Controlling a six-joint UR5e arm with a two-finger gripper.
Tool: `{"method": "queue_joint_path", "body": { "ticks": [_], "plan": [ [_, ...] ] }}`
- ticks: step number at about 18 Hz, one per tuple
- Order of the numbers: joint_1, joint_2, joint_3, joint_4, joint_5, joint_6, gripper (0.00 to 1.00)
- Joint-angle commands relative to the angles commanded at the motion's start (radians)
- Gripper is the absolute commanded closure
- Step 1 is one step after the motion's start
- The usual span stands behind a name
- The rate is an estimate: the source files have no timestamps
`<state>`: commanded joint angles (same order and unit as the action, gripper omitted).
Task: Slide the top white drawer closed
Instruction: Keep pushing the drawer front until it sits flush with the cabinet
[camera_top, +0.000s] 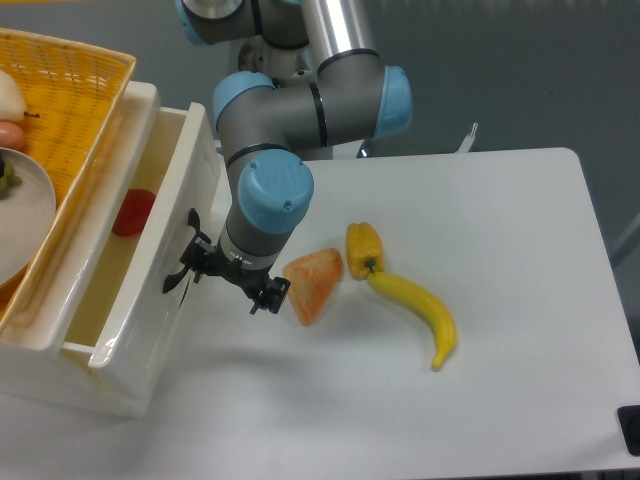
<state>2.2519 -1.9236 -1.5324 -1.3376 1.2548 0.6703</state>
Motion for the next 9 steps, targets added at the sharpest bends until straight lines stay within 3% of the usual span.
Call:
{"method": "queue_joint_path", "body": {
  "ticks": [9],
  "plan": [
    [-0.003, 0.011, 0.0, -0.012, -0.006, 0.0, 0.0]
  ]
}}
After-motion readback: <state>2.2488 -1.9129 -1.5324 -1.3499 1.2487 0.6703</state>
